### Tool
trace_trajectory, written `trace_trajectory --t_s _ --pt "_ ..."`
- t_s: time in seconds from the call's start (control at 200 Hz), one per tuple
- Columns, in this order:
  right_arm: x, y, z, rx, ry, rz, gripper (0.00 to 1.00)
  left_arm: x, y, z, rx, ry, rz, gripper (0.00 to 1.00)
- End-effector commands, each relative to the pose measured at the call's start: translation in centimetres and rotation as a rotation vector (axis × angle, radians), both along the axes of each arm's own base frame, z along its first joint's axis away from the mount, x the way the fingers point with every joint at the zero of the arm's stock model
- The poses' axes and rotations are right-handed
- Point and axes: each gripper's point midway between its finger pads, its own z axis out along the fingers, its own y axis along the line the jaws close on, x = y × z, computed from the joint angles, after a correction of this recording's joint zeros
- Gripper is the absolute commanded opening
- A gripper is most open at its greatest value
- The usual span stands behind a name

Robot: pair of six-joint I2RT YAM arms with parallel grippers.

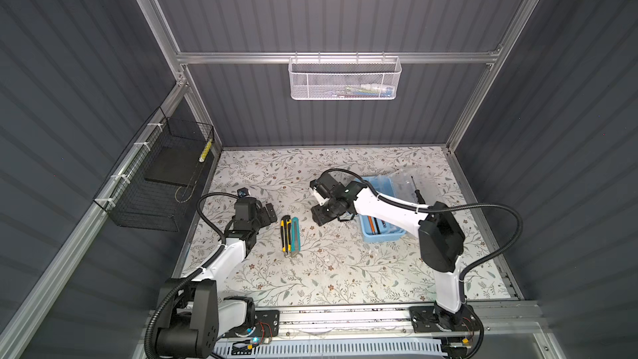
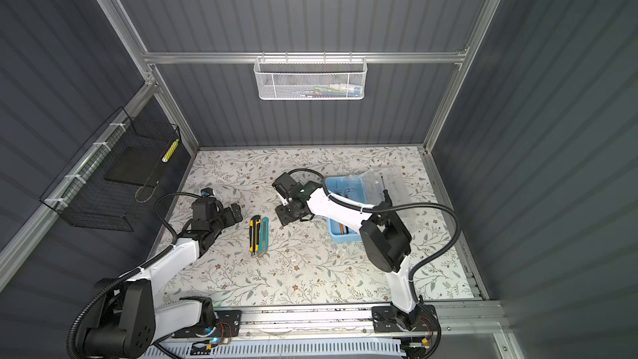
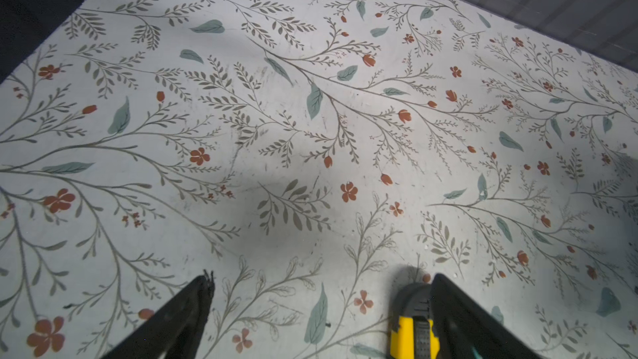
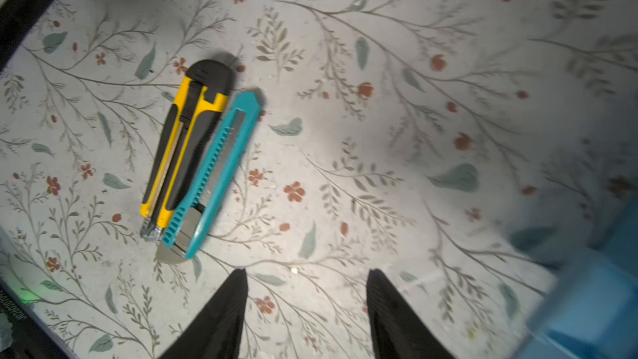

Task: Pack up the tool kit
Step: 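Move the right gripper over the teal utility knife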

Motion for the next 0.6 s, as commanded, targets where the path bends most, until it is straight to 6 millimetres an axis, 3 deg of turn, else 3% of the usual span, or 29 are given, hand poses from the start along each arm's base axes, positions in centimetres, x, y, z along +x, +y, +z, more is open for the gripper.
trace_trajectory --t_s 0.0,0.075,0.155,0.33,0.591 --pt "-0.6 4.2 0.5 0.099 0.033 0.05 0.58 -0.3 0.1 -0.4 -0.028 0.023 0.01 1.0" --pt "-1.0 5.9 -0.2 0.116 0.055 0.079 0.58 -0.2 0.0 -0.4 -0.031 0.026 0.004 1.0" --pt "-1.1 6.5 -1.6 0.095 0.073 0.082 0.58 -0.1 -0.1 -0.5 -0.031 0.029 -0.002 1.0" --pt "-1.6 5.9 -4.2 -0.023 0.066 0.083 0.59 0.0 -0.2 -0.6 -0.034 0.035 -0.008 1.0" --pt "-3.5 6.1 -6.2 -0.117 0.064 0.128 0.61 0.0 -0.3 -0.5 -0.035 0.03 -0.011 1.0"
